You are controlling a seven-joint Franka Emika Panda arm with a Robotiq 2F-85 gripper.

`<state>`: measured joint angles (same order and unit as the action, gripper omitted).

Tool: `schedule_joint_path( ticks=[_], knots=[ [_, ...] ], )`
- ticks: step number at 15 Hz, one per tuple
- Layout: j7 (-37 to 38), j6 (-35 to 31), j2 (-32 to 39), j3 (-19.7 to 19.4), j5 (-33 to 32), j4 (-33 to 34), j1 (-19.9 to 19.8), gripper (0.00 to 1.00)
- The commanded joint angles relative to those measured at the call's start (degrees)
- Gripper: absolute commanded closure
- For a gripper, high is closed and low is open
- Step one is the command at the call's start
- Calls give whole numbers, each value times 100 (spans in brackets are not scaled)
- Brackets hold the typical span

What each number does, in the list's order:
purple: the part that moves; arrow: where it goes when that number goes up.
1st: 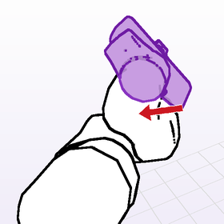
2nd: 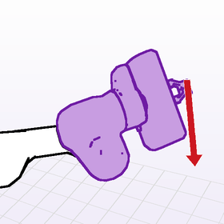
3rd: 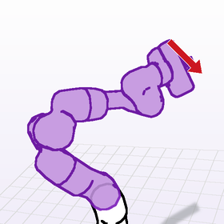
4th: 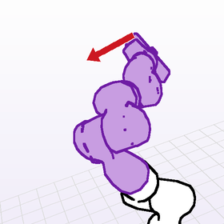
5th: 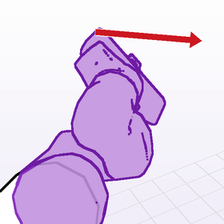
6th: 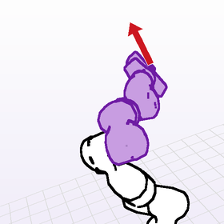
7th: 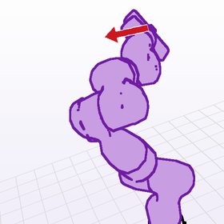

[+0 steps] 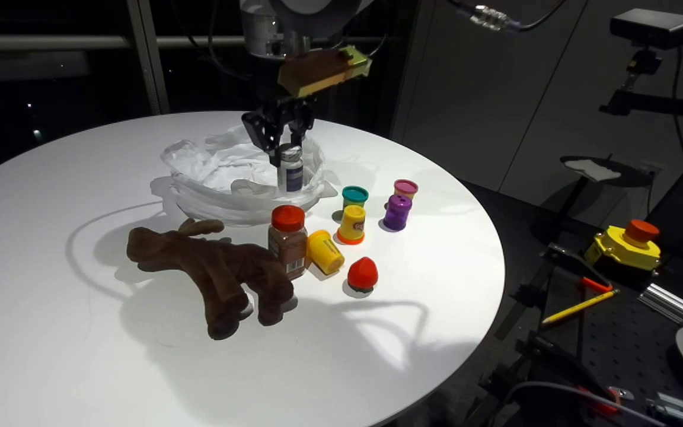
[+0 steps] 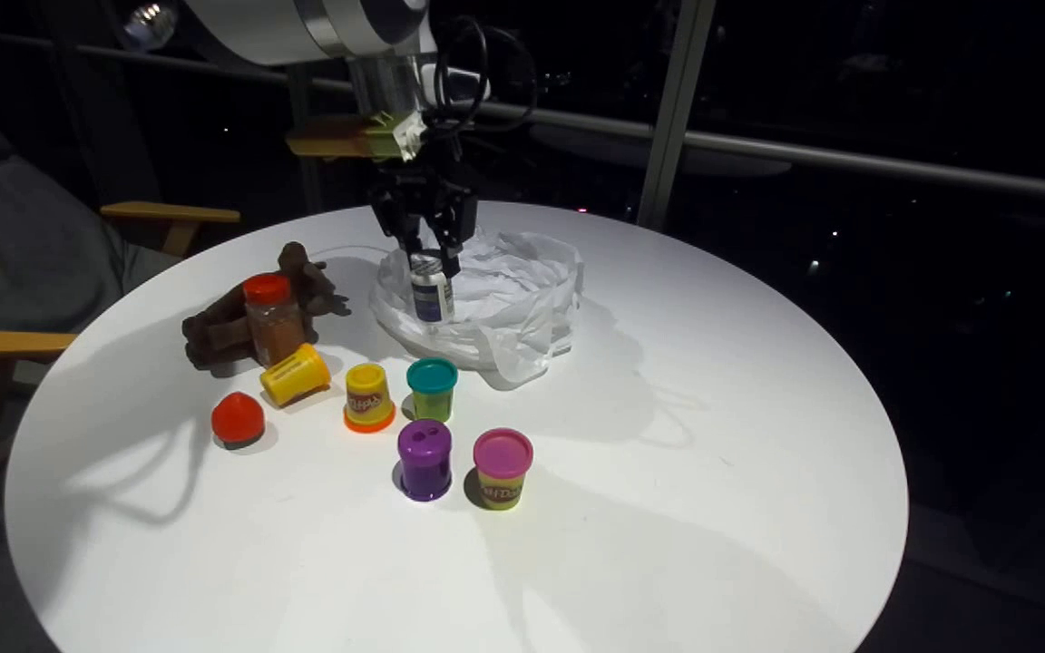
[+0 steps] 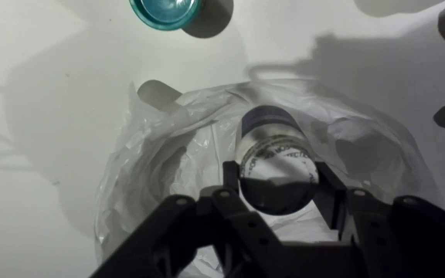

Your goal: Pick up the objects from the table and put them in the plastic bag.

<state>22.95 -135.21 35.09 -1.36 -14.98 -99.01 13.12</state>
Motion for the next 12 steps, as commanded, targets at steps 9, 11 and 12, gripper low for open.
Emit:
schedule_joint_path(
  ticks=[9, 11, 12],
  knots=[
    [-50, 149, 1178, -351, 145, 1632, 126, 29],
    [-188, 95, 842, -293, 273, 1302, -26, 14],
    [-169, 58, 696, -302, 307, 1183, -52, 7]
  ],
)
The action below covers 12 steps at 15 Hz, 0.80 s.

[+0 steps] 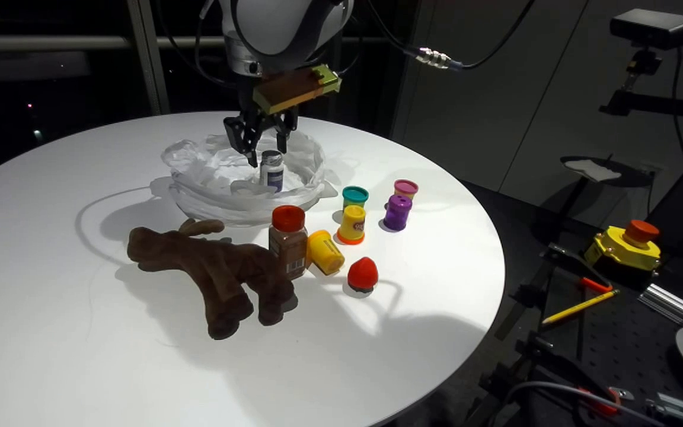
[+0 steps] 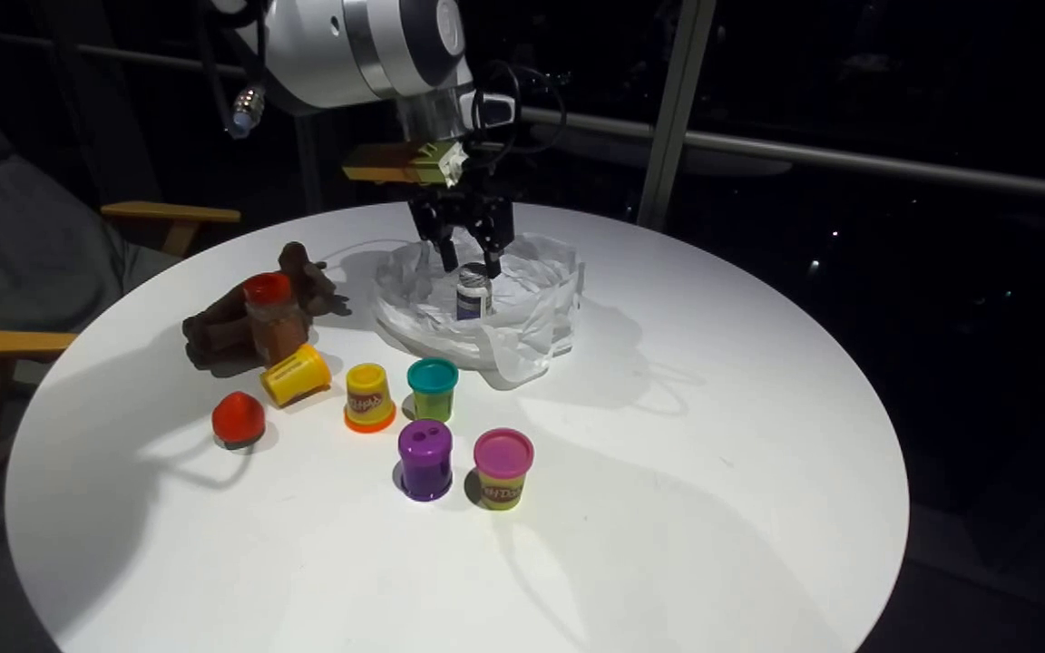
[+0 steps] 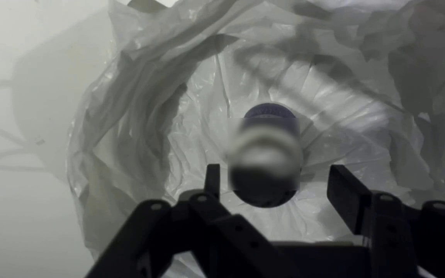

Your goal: Pick up the objects from the table and put them in the plastic bag.

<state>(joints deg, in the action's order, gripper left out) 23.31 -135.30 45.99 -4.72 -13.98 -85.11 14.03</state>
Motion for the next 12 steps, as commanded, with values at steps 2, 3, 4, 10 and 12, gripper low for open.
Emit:
schedule_joint_path(
  ticks=[2, 3, 4, 10, 12],
  knots=[
    [-242, -25, -885, 36, 286, -641, -245, 0],
    [-302, -94, -1175, 45, 304, -945, -300, 0],
    [-422, -139, -1409, 84, 348, -1210, -381, 0],
    [-1765, -713, -2433, 704, 1463, -3026, -1114, 0],
    [-1980, -1014, -2475, 723, 1507, -3524, -1135, 0]
  ],
)
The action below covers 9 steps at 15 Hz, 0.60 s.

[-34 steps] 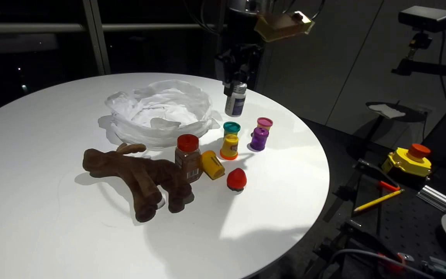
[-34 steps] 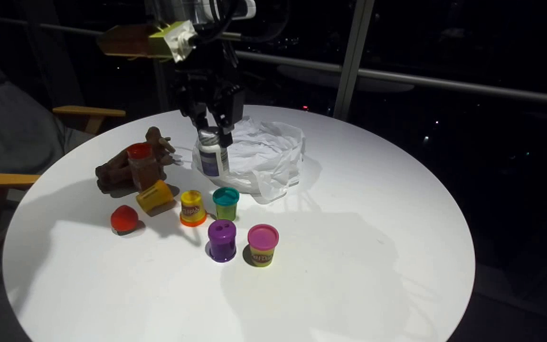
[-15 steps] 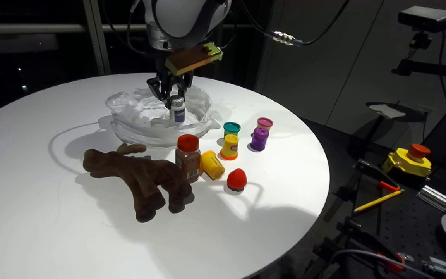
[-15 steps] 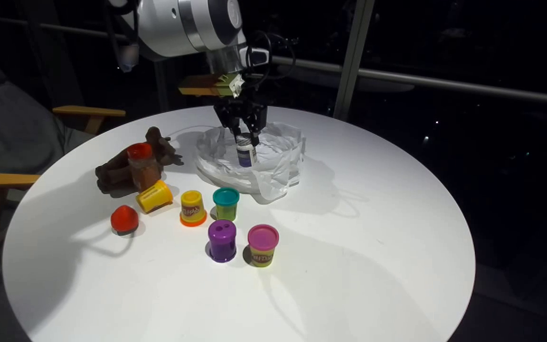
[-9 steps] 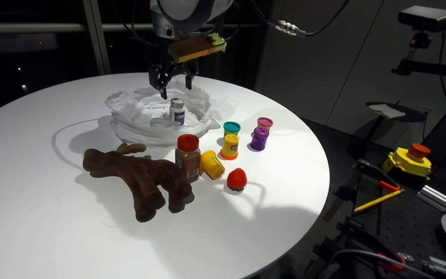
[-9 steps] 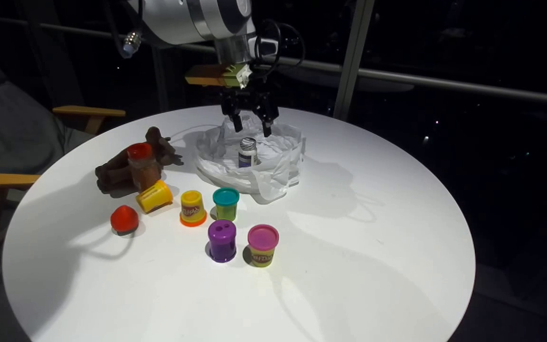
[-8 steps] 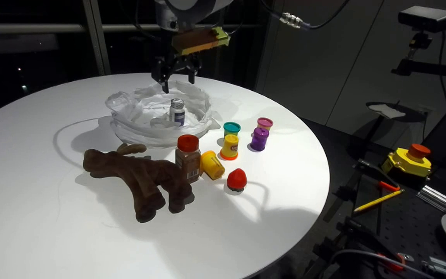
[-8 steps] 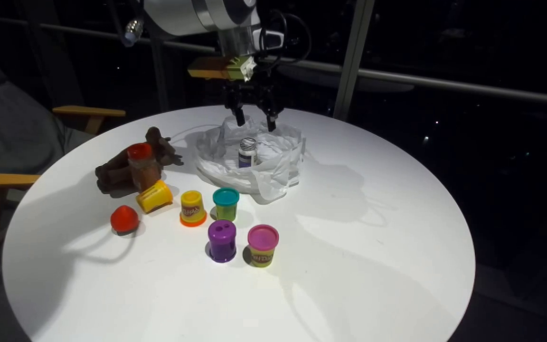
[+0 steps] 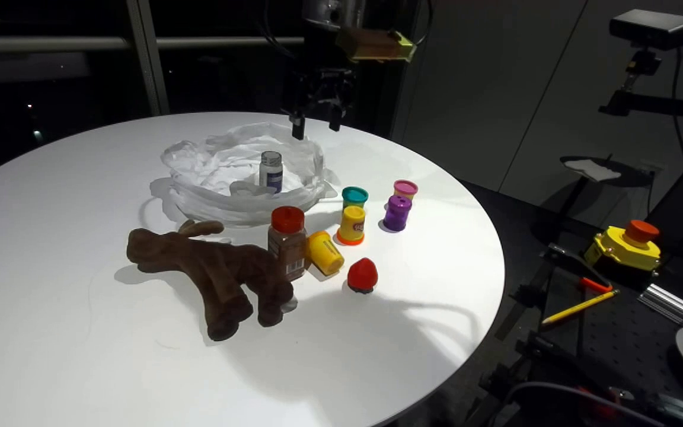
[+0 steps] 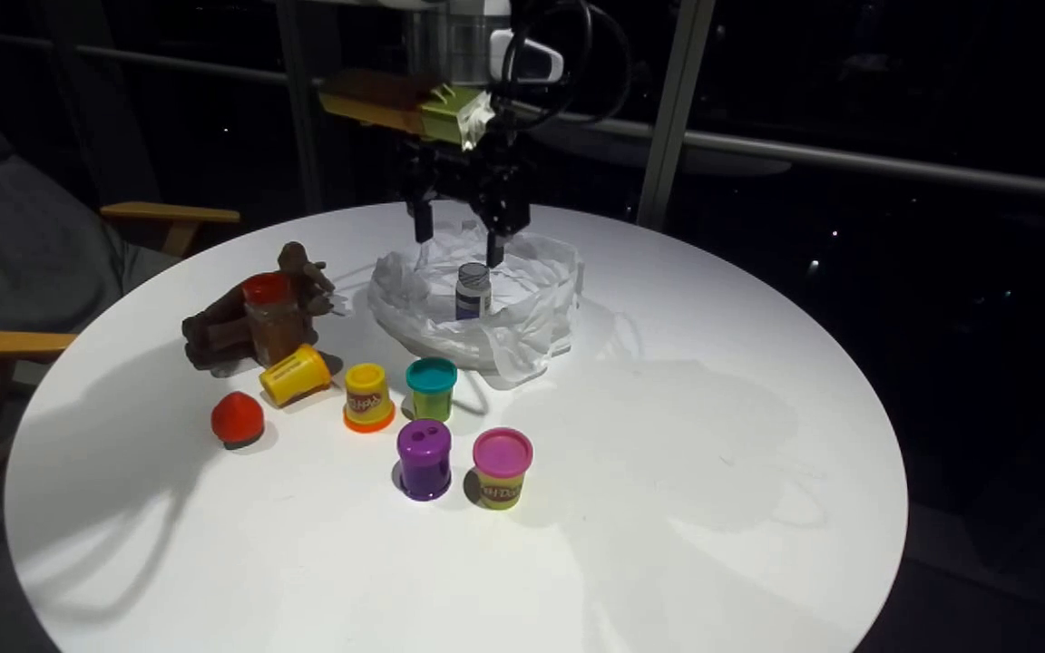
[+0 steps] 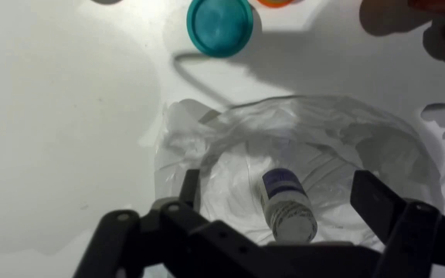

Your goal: Pick up the objects from the table and put them in the plastic bag.

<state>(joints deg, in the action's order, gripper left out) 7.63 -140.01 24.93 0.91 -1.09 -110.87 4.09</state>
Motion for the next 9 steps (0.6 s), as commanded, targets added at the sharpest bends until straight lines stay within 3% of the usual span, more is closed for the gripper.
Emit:
schedule_joint_path(
  ticks=[1, 9],
  knots=[
    [-397, -694, -333, 123, 144, -1133, -113, 0],
    [-111, -1871, -185, -130, -31, -1959, -15, 0]
  ],
)
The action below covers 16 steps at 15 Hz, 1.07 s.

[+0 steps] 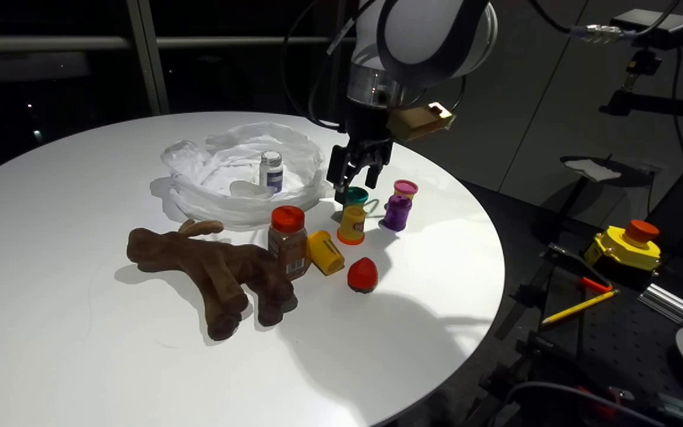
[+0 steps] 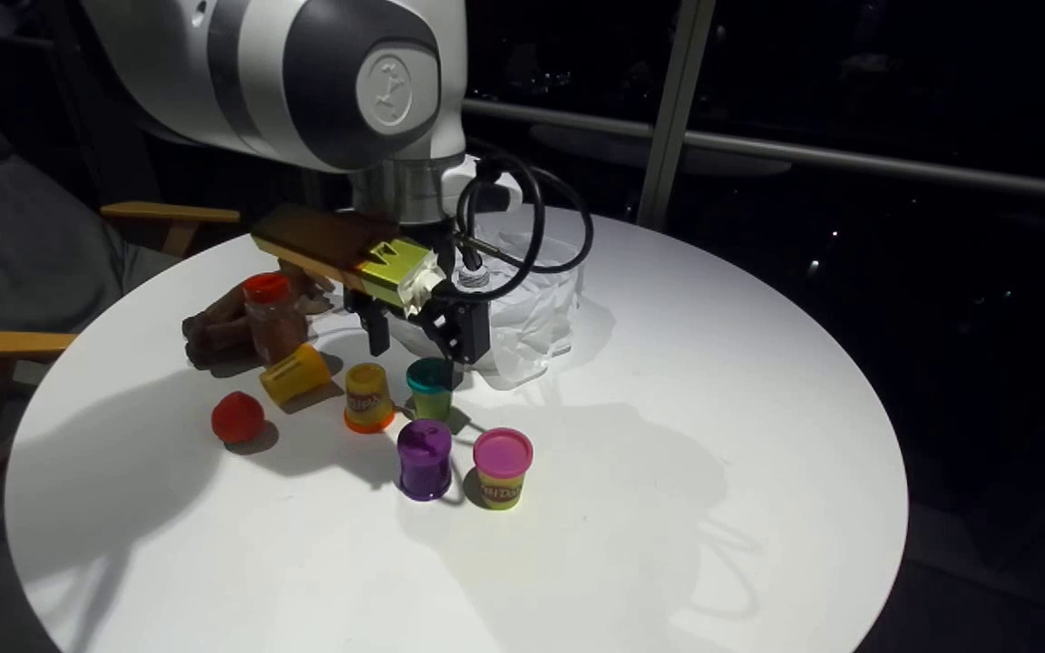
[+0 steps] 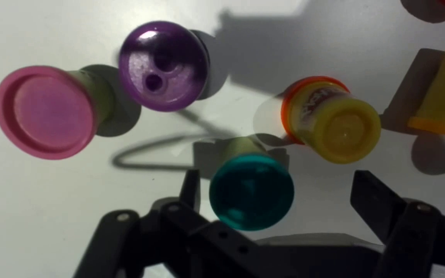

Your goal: Pick up the objects from the table and put them in the plastic bag.

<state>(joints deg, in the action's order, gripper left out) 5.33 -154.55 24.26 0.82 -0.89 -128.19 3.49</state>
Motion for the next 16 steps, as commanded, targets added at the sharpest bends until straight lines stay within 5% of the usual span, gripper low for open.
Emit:
schedule_joint_path(
  ticks=[1, 6, 8, 12, 14, 16],
  knots=[
    [144, -490, -95, -167, -59, -247, 52, 0],
    [160, -582, 178, -115, 116, -111, 24, 0],
    [44, -570, 276, 24, 255, -59, -75, 27],
    [183, -644, 324, -53, 275, -13, 29, 63],
    [382, -695, 154, -270, 118, -96, 178, 78],
    [491, -677, -15, -588, -123, -119, 291, 76]
  ],
)
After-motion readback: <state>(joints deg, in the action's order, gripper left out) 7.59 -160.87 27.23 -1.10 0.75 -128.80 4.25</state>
